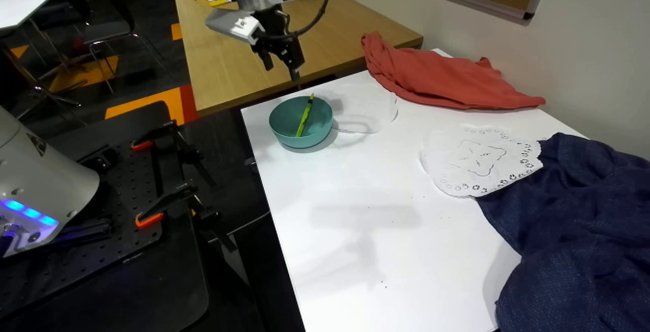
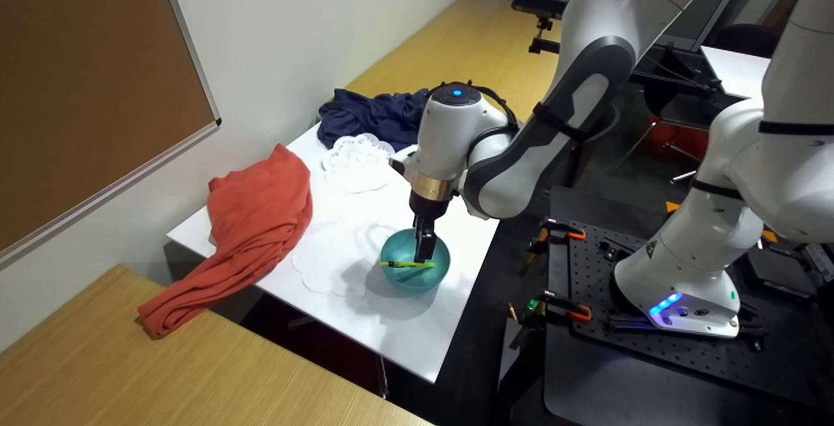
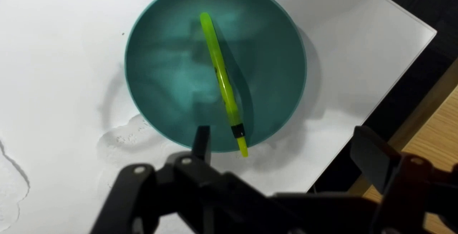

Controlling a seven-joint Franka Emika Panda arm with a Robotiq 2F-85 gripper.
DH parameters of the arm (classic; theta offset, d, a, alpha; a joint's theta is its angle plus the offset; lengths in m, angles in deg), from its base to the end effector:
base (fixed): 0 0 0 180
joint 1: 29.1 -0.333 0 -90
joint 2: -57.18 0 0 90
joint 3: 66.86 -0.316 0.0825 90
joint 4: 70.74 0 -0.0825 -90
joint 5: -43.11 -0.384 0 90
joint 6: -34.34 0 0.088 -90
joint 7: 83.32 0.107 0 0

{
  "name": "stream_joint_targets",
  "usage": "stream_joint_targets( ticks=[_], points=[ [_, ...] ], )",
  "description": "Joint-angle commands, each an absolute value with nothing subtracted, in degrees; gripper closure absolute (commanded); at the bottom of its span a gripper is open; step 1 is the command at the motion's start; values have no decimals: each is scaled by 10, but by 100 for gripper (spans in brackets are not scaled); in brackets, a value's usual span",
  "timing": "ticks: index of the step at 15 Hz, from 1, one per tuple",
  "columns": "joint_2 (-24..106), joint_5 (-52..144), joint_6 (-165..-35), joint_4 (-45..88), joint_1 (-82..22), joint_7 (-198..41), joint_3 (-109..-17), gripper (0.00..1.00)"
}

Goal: Take the pen out of the bowl and put it on the table

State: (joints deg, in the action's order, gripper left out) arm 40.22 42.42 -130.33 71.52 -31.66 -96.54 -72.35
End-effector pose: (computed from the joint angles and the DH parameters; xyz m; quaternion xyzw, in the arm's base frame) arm 0.4775 0.0690 0.1839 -0.9831 -0.1760 -0.0488 0.0135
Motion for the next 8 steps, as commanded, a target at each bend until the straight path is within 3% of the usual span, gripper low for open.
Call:
stream_joint_targets(
  ticks=[1,8],
  points=[
    [347,438,-1345,691,-297,-970,-725,0],
    [267,482,-1392,652,-302,-960,-706,0]
  ],
)
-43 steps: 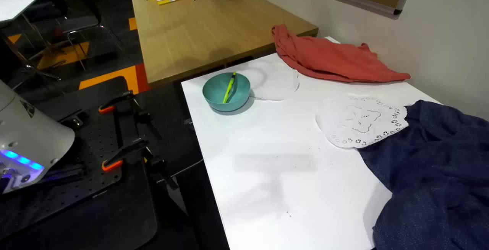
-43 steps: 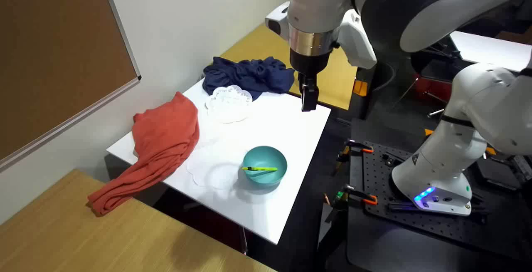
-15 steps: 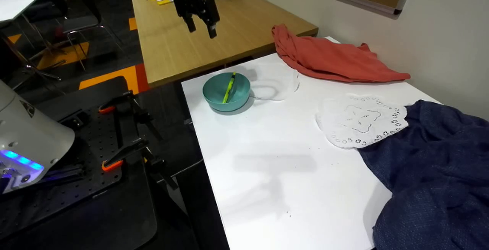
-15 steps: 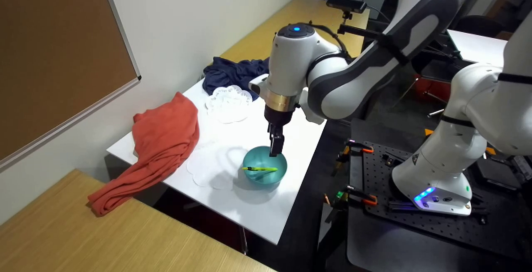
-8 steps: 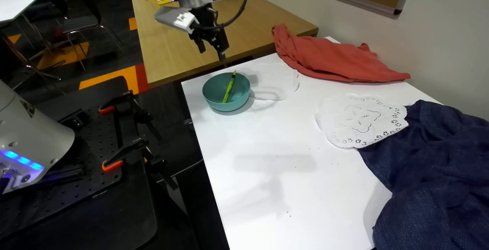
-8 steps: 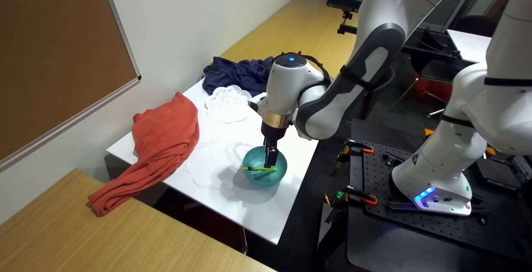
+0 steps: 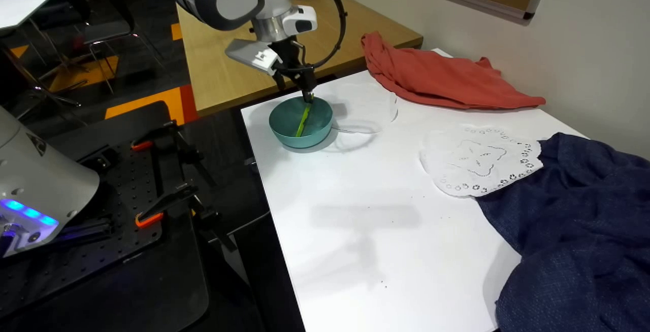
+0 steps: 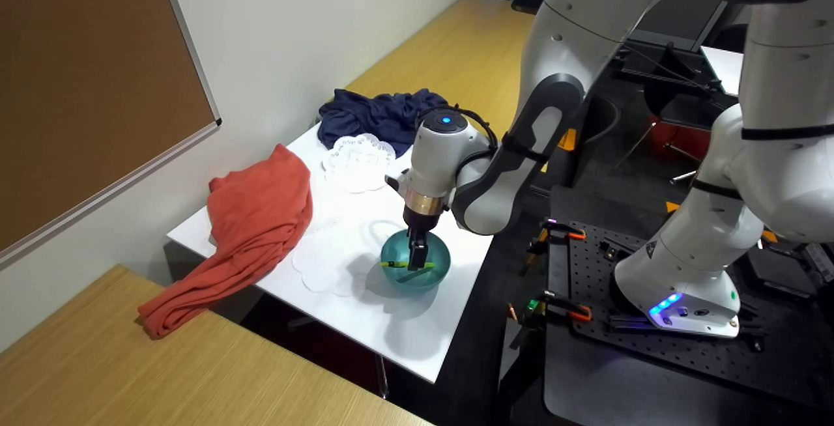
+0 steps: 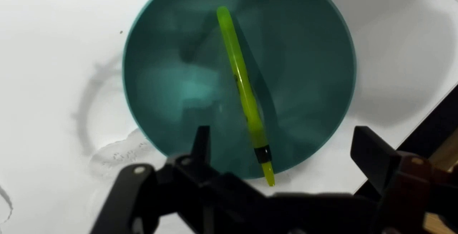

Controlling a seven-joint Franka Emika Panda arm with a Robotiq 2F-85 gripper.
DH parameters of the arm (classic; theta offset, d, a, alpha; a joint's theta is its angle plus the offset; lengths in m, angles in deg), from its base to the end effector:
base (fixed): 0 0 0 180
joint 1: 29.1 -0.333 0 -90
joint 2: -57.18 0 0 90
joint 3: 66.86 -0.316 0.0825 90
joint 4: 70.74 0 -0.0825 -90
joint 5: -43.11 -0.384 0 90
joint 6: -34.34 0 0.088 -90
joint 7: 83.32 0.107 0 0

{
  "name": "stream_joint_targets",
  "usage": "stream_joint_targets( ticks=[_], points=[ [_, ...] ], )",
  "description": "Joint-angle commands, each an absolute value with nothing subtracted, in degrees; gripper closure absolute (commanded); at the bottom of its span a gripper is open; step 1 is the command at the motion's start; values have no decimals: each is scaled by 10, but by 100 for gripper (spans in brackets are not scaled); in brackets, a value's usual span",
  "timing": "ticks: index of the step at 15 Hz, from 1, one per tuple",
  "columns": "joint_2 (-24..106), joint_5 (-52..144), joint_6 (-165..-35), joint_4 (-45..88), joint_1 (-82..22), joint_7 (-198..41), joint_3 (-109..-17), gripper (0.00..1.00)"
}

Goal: Take the pen out of the bowl and put it on the table

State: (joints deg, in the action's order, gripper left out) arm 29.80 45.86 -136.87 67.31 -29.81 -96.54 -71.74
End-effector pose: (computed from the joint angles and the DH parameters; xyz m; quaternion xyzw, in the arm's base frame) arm 0.4907 0.0548 0.1282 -0.9821 -0.1807 -0.0525 0.0109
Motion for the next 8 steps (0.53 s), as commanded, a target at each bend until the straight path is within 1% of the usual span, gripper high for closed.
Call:
stream_joint_targets(
  ticks=[1,8],
  points=[
    [258,492,-1395,645,-311,-956,-695,0],
    [203,517,-1399,602,-322,-953,-677,0]
  ],
)
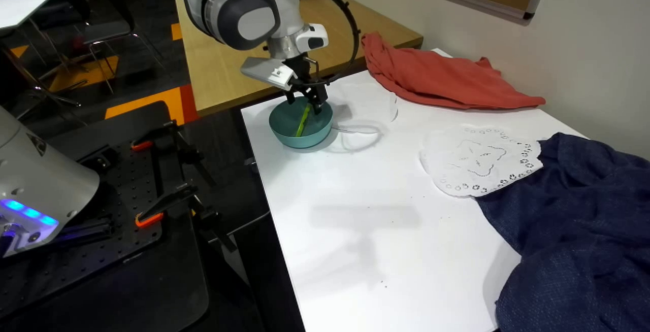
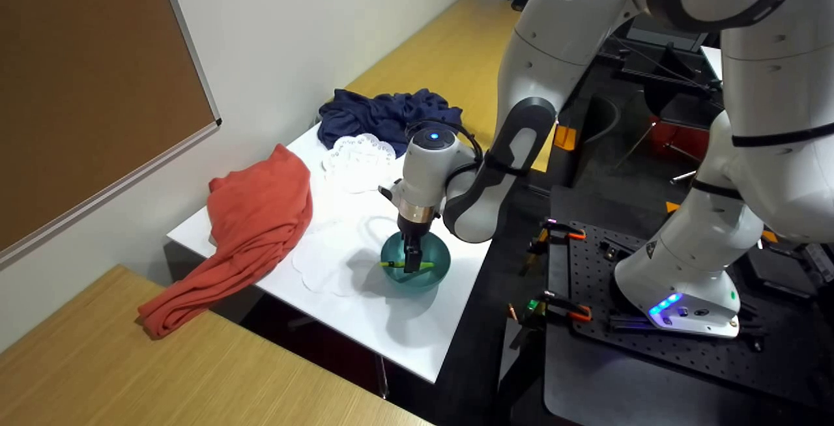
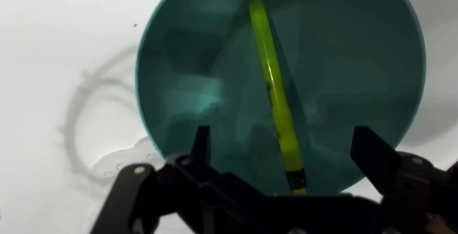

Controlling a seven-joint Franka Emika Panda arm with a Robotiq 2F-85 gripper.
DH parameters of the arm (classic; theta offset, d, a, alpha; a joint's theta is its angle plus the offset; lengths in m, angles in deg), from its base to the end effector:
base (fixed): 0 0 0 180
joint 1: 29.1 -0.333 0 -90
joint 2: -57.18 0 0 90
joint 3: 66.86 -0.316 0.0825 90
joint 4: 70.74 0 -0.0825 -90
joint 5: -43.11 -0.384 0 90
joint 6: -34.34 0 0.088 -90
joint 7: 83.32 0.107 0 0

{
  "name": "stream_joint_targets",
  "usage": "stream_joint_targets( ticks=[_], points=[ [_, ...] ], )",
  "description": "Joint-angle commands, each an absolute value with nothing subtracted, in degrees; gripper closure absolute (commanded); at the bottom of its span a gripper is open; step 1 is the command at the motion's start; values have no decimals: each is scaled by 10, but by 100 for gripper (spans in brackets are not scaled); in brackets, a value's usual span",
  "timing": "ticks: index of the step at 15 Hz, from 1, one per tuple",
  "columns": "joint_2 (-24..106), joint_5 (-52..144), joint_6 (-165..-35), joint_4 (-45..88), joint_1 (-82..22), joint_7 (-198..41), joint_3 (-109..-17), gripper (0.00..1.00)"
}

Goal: Take the pen out of the bowl and put it on the table

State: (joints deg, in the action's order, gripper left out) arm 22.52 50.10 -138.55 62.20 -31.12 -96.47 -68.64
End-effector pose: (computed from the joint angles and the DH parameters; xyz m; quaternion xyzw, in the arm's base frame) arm 0.5059 0.0441 0.0904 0.9780 0.2033 0.0464 0.0055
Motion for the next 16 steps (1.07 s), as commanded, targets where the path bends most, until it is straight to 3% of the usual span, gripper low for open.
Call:
stream_joint_targets(
  ticks=[1,2,3,4,13,14,16],
  points=[
    [198,518,-1398,598,-323,-953,-676,0],
    [192,519,-1397,594,-322,-954,-678,0],
    [188,521,-1399,591,-321,-957,-680,25],
    [184,524,-1399,588,-325,-955,-677,26],
    [176,527,-1403,582,-330,-953,-677,94],
    [178,525,-1402,584,-332,-950,-676,99],
    [195,522,-1401,594,-333,-945,-677,96]
  ],
)
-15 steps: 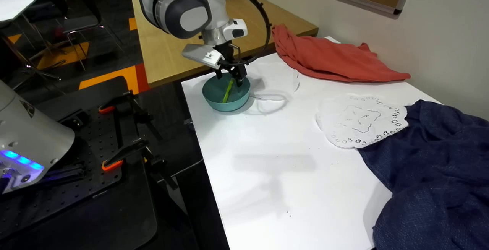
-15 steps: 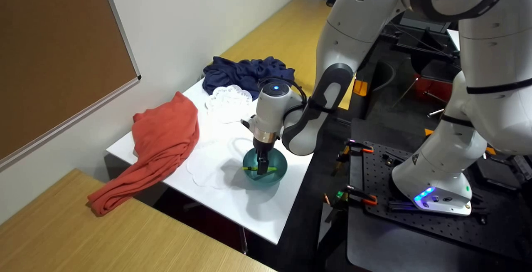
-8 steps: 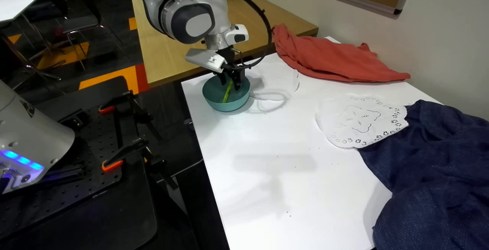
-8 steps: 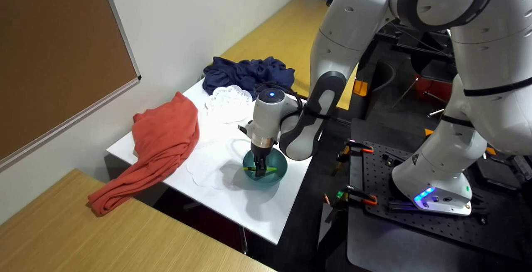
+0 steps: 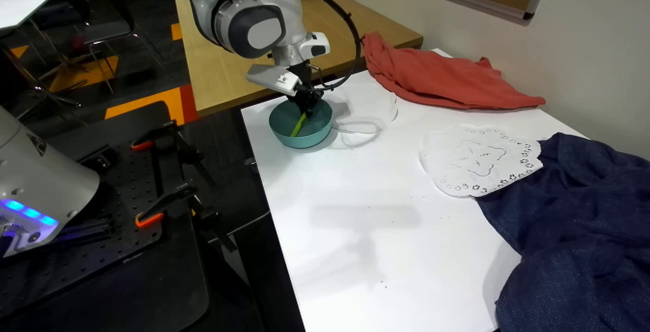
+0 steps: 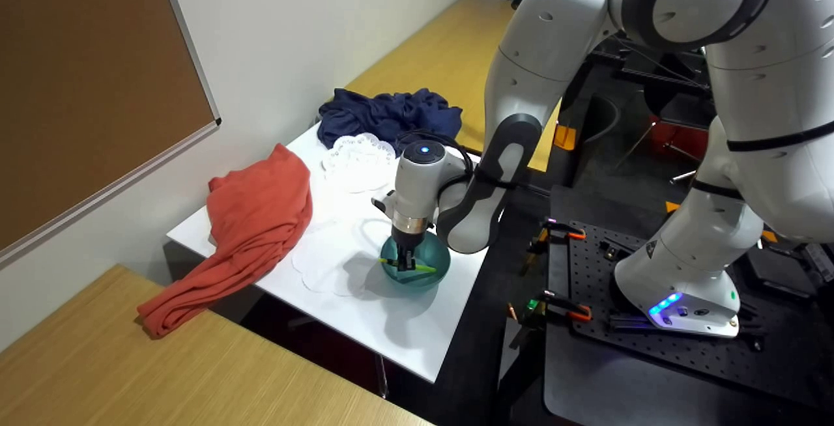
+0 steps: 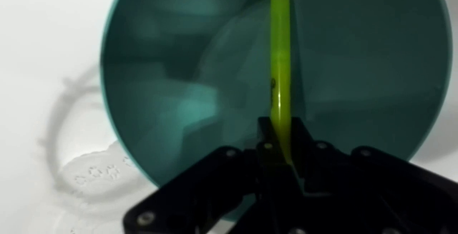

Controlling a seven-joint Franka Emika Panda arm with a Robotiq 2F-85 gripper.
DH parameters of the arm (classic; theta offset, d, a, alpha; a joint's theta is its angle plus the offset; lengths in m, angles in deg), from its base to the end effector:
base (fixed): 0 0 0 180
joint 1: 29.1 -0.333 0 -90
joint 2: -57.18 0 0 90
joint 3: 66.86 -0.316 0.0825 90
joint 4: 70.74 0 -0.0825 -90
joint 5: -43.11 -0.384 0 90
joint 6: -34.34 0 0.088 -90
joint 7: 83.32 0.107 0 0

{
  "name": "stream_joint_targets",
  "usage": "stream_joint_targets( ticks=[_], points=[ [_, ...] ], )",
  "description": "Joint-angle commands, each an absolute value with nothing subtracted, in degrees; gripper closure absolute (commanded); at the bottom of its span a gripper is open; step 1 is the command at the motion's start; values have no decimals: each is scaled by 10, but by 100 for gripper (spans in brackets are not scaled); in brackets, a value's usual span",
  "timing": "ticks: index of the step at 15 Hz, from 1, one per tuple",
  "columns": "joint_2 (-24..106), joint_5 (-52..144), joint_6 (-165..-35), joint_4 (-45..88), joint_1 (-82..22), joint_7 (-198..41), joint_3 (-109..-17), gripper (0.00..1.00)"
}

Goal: Take the pen out of the bowl and put it on the table

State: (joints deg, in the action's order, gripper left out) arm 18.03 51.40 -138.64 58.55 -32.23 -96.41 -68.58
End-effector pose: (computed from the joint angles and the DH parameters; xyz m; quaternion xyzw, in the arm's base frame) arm 0.5140 0.0559 0.0668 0.9742 0.2222 0.0400 0.0053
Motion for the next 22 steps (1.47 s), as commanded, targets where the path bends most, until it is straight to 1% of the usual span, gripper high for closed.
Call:
stream_joint_targets(
  ticks=[1,6,8,12,17,20,22],
  points=[
    [204,520,-1397,600,-336,-941,-675,96],
    [284,517,-1390,646,-358,-902,-655,96],
    [323,519,-1393,667,-375,-878,-633,96],
    [380,538,-1385,687,-435,-804,-539,96],
    [361,611,-1378,661,-531,-669,-381,96],
    [339,612,-1382,656,-537,-634,-355,96],
    [325,600,-1391,655,-526,-634,-362,96]
  ],
)
